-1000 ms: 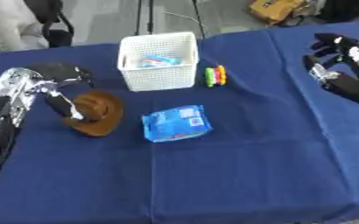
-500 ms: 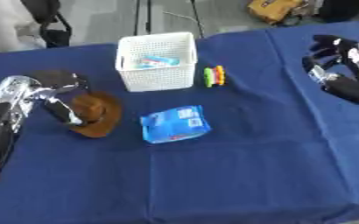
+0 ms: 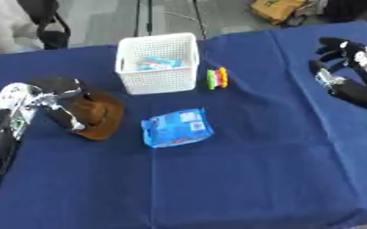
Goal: Pick up objects on the table and place them in the box.
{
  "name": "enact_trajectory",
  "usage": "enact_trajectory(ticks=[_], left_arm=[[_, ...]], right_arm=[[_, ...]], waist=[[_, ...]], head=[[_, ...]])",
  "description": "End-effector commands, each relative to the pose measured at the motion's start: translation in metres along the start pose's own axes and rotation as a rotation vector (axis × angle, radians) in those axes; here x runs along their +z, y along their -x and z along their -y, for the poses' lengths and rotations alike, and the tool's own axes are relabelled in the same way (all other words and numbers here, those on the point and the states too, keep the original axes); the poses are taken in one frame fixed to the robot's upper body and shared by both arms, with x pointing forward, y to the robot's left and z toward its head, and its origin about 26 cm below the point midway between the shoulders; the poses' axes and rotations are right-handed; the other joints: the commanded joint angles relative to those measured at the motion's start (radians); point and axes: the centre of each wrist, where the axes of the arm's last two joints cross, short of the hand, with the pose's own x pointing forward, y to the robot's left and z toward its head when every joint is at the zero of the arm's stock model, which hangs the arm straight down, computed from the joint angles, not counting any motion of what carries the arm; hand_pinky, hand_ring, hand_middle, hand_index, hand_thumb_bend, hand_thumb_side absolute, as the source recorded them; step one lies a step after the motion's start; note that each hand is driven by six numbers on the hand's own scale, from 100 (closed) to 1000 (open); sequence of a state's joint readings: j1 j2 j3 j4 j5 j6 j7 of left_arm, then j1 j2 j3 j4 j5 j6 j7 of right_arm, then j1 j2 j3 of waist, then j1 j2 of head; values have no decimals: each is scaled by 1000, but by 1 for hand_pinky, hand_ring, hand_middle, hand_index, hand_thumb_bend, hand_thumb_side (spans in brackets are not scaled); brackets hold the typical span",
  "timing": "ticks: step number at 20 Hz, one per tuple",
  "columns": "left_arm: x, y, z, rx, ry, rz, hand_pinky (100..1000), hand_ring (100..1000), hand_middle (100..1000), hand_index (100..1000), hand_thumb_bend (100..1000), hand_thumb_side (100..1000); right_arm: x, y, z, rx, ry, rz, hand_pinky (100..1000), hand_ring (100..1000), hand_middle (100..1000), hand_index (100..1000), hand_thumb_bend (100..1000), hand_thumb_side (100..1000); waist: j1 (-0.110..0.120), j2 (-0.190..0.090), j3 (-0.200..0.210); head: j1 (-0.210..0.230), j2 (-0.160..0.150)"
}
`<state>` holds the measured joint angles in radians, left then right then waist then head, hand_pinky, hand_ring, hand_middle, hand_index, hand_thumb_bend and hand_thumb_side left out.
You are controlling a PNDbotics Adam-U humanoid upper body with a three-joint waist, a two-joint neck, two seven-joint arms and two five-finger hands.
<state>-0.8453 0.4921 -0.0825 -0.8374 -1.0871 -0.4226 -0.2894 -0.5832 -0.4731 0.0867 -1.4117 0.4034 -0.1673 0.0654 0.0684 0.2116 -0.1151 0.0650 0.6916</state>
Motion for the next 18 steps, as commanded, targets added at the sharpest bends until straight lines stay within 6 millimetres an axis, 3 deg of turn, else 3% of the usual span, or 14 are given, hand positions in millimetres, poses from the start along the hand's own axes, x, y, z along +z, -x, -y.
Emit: enact_trajectory(ticks=[1,5,10,13,14,18], left_arm=[[6,5,-20,24,-118,-24,570,481,265,390,290,203],[13,2,-52,27,-206,-23,568,483,270,395,284,202],[21,-4,-86,20,-330,-33,556,486,338,399,287,181],[21,-9,-95,44,-414,-58,551,489,345,405,303,171],[19,-11,-98,52,-449,-73,548,494,353,411,346,169],[4,-22,-93,73,-547,-130,548,515,374,430,372,196]], right_arm=[[-3,-4,16,27,23,20,633,753,756,933,328,677],[-1,-1,15,25,20,12,633,753,756,933,329,677],[0,0,14,25,20,6,633,753,756,933,331,676],[0,0,14,25,20,5,633,753,756,933,332,676],[0,0,14,24,20,6,633,753,756,933,333,676],[-2,-2,13,23,18,17,633,753,756,934,334,677]], waist=[[-6,-20,3],[-6,-32,9],[-7,-44,13],[-6,-48,12],[-5,-48,11],[-3,-46,2]], head=[[-4,-1],[-5,3],[-6,3],[-5,3],[-3,1],[5,-7]])
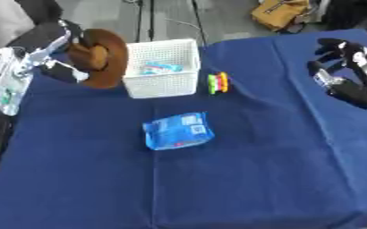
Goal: Pick up objects on the table and place them in the box.
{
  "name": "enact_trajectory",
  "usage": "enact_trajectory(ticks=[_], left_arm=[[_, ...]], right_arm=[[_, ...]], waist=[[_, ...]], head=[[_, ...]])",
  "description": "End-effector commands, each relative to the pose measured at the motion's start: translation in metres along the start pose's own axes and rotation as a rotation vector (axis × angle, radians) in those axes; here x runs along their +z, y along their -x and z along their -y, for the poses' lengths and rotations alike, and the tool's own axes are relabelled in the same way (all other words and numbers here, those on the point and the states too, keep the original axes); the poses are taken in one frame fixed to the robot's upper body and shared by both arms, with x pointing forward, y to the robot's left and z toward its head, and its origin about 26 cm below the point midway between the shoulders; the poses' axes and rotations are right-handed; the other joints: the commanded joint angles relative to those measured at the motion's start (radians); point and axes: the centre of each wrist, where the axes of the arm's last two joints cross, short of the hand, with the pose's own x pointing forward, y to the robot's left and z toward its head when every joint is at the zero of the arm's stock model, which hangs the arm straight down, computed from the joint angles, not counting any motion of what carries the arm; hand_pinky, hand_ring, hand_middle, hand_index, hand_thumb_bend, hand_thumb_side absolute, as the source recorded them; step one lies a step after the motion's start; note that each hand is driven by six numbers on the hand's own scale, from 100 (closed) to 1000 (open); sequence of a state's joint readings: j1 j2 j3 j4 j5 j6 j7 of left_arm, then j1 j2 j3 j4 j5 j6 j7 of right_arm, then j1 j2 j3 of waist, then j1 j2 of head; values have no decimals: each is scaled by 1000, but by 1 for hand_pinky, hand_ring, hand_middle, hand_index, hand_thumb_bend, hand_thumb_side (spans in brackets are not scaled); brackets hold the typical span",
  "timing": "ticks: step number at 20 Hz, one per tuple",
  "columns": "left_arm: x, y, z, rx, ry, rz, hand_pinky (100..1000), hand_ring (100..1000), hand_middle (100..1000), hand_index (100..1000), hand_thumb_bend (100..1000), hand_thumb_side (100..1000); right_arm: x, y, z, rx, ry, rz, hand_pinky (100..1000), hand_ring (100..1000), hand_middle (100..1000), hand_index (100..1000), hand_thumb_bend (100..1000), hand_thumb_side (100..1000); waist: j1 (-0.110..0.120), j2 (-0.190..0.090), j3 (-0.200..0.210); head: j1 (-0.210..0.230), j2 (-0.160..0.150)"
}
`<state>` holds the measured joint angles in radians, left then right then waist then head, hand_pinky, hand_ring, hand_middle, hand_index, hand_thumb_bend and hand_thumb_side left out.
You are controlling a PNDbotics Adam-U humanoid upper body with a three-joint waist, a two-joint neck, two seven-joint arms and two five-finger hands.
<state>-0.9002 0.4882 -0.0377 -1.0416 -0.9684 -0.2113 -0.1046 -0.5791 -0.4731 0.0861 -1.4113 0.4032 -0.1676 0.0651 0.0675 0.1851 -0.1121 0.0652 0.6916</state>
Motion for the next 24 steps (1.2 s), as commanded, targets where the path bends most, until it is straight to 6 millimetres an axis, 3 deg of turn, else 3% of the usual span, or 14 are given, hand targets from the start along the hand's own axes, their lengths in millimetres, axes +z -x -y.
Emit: enact_trajectory(ticks=[1,2,3,4,15,16,20,21,22,23,24], left_arm=[[-8,-3,-9,-20,-96,-30,548,515,374,430,372,196],[-10,-6,-6,-13,-113,-44,544,532,387,439,441,252],[-13,-9,0,-7,-132,-65,544,532,387,439,441,252],[-15,-12,5,-6,-141,-79,547,544,404,457,490,307],[-26,-22,21,-4,-366,-183,547,572,460,518,484,378],[-27,-23,21,0,-388,-184,548,587,518,575,504,424],[-29,-23,19,7,-435,-177,553,595,547,603,522,473],[-30,-23,18,2,-435,-173,564,608,585,636,540,495],[-31,-23,17,-3,-432,-171,601,667,697,725,673,571],[-31,-22,17,-14,-417,-171,601,667,697,725,673,571],[-31,-22,16,-24,-405,-170,623,712,758,784,741,595]], right_arm=[[-3,-3,14,23,19,22,633,753,756,934,334,677],[-4,-5,14,23,20,28,634,753,756,933,336,676],[-6,-7,15,23,20,37,634,753,756,933,336,676],[-7,-8,15,24,20,44,634,753,755,934,338,676],[-12,-21,19,44,19,94,635,754,756,933,341,677],[-12,-21,19,45,19,95,635,754,755,933,342,677],[-14,-23,19,44,15,105,635,754,755,934,342,677],[-15,-25,19,45,12,111,635,754,755,934,341,678],[-15,-25,19,45,10,114,635,754,755,934,342,677],[-16,-27,19,46,10,119,635,754,755,934,342,677],[-16,-27,20,46,11,122,636,753,755,933,342,677]], waist=[[-2,-19,-2],[-1,-16,-8],[1,-12,-14],[2,-8,-21],[18,20,-60],[20,21,-63],[27,29,-78],[29,33,-86],[30,35,-90],[31,37,-96],[32,39,-100]], head=[[5,-7],[12,-12],[18,-18],[23,-23],[36,-53],[37,-55],[41,-67],[43,-73],[44,-76],[45,-82],[45,-85]])
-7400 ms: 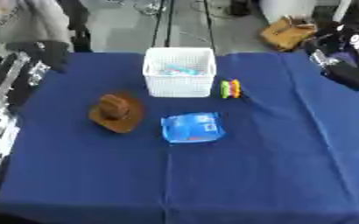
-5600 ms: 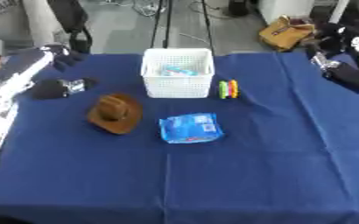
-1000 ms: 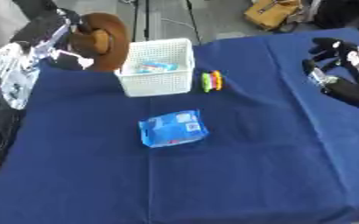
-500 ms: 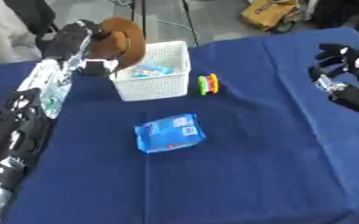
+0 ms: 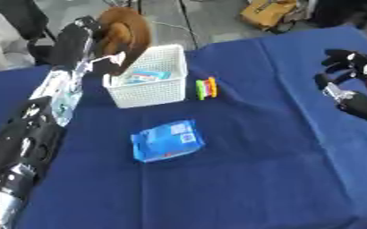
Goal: Pick up objects on the table and place them in the box.
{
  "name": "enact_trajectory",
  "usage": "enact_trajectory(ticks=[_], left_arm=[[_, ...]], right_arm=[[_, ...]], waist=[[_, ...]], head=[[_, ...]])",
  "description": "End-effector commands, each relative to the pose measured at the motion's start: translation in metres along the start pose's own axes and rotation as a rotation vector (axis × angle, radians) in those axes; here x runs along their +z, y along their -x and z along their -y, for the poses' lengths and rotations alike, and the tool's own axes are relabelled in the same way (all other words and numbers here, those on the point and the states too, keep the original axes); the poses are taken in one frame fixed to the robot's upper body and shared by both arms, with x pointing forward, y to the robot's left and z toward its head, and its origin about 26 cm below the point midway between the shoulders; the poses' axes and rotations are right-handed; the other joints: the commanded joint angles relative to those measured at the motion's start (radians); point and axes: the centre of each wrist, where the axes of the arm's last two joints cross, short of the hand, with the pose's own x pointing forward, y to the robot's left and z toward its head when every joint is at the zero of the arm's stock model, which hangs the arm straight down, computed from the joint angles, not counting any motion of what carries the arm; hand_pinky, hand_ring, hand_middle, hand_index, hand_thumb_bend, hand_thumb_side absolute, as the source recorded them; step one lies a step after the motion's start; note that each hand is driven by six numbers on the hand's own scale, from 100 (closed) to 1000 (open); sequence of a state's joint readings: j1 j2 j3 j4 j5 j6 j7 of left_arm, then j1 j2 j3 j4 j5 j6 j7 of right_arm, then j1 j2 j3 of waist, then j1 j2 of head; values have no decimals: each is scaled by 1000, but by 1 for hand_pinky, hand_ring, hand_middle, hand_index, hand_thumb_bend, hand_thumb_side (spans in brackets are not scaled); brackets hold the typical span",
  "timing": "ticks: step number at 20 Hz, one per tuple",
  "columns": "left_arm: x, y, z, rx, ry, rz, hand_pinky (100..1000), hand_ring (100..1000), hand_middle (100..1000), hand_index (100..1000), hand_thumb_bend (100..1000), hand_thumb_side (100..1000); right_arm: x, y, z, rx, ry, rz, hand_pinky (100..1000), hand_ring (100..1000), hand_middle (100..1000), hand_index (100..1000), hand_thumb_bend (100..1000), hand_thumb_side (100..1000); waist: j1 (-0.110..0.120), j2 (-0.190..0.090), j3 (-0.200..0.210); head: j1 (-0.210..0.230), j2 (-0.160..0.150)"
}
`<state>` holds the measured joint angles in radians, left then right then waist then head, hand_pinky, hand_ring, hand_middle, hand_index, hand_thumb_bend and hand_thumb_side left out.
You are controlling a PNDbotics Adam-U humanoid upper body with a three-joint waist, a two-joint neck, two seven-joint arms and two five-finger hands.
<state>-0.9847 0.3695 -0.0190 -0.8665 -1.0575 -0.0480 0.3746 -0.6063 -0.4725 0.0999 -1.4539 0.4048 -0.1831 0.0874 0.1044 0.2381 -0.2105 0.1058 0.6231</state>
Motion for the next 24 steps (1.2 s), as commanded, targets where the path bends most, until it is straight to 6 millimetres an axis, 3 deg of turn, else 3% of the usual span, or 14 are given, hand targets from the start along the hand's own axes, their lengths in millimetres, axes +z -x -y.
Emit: enact_trajectory(ticks=[1,3,8,10,11,13,14,15,17,18,19,24], left_arm=[[-12,4,-15,-40,-13,14,623,712,758,784,741,595],[-13,5,-16,-77,16,26,780,880,921,911,913,705],[-14,6,-19,-157,79,35,896,971,989,964,1000,827],[-15,6,-24,-143,41,34,853,934,946,901,923,764],[-16,6,-28,-107,1,30,776,850,865,842,771,738],[-16,8,-36,2,-62,30,707,783,782,764,693,740],[-15,10,-40,60,-80,33,707,783,782,764,693,740],[-14,11,-44,107,-89,42,646,738,760,761,572,769],[-9,14,-52,249,-87,85,628,725,760,767,550,773],[-8,16,-55,300,-82,98,616,732,773,784,452,835],[0,22,-56,356,-72,102,611,732,777,782,408,872],[42,41,-63,583,14,73,604,757,811,796,355,955]], right_arm=[[-7,-9,14,33,15,42,636,753,755,933,342,677],[-7,-10,15,35,16,46,636,753,754,934,342,678],[-6,-9,16,36,16,42,635,752,754,934,344,678],[-5,-9,16,34,15,39,635,752,754,935,344,678],[-4,-8,15,33,15,35,635,752,754,935,344,677],[-2,-5,15,31,17,23,635,751,754,935,344,677],[-1,-4,14,30,19,18,635,751,754,935,344,677],[1,-2,14,28,20,9,635,751,754,935,344,677],[4,2,13,27,23,-6,635,751,754,935,344,676],[5,3,13,26,24,-10,634,751,754,934,344,676],[7,5,13,25,28,-24,634,751,754,934,343,676],[15,15,11,19,44,-66,634,751,755,934,344,675]], waist=[[-5,-13,-5],[-2,-8,-13],[1,-3,-20],[1,-4,-19],[-1,-7,-16],[-5,-14,-6],[-6,-17,-1],[-10,-23,7],[-16,-33,23],[-18,-36,27],[-25,-46,44],[-42,-82,103]], head=[[5,-19],[6,-23],[6,-20],[4,-16],[1,-13],[-3,-6],[-5,-3],[-8,2],[-14,10],[-16,12],[-21,20],[-32,55]])
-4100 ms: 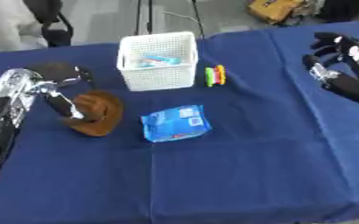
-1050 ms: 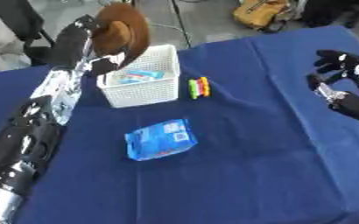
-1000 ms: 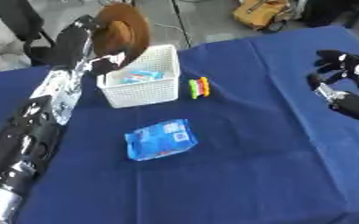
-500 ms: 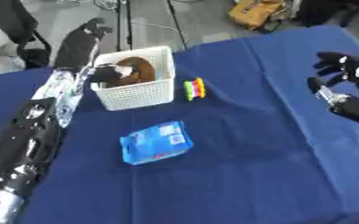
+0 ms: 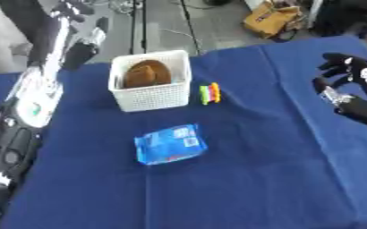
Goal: Pick up objects on the table and place them in the box.
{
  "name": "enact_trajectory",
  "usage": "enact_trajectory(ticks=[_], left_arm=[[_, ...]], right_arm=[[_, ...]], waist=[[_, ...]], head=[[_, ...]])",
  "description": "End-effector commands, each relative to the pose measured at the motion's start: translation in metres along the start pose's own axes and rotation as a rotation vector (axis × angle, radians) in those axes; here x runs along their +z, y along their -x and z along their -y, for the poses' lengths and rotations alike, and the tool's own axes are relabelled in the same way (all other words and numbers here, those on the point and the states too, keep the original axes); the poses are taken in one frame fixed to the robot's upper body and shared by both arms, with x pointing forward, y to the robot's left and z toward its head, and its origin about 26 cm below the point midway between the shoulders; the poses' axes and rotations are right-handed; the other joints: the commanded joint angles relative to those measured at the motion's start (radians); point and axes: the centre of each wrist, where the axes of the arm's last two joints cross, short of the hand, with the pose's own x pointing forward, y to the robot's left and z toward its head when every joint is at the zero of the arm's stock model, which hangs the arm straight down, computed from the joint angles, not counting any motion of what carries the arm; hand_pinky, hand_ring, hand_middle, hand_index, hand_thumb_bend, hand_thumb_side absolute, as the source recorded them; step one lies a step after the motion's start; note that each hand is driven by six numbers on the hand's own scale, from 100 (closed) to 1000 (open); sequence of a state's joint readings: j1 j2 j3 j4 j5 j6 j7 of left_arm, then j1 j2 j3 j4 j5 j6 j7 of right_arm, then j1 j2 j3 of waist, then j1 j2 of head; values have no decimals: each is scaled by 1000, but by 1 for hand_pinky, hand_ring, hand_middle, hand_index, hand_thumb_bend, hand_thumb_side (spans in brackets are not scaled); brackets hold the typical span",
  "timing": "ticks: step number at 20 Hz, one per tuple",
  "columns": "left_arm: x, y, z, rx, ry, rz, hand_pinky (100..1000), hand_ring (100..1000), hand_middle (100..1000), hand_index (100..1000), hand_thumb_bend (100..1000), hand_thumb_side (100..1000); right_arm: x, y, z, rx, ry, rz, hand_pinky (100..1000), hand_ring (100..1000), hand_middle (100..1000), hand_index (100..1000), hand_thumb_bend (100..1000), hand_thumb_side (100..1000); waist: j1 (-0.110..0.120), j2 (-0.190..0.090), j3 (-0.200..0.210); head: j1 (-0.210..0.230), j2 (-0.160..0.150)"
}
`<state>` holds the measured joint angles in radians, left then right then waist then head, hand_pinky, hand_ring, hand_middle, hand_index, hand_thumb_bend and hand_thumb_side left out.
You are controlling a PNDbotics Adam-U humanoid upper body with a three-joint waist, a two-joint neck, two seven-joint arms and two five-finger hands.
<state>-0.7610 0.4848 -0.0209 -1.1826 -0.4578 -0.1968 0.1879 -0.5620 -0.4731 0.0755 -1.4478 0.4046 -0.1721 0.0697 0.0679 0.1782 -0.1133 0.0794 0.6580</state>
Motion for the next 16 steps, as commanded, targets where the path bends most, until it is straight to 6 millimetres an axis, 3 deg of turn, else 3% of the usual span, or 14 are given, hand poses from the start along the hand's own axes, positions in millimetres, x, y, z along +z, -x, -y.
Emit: enact_trajectory(ticks=[1,6,16], left_arm=[[8,-7,-28,109,6,20,602,761,820,802,353,970],[47,2,-31,282,37,-63,591,775,847,823,326,988],[77,8,-22,397,23,-110,592,773,837,816,325,1000]], right_arm=[[1,3,14,28,31,-6,634,751,755,934,342,674],[4,8,12,26,38,-25,632,751,755,933,344,672],[0,3,10,13,56,-6,633,751,755,932,341,666]], waist=[[-7,-27,14],[-17,-53,61],[-30,-59,81]], head=[[-7,25],[-10,63],[-9,73]])
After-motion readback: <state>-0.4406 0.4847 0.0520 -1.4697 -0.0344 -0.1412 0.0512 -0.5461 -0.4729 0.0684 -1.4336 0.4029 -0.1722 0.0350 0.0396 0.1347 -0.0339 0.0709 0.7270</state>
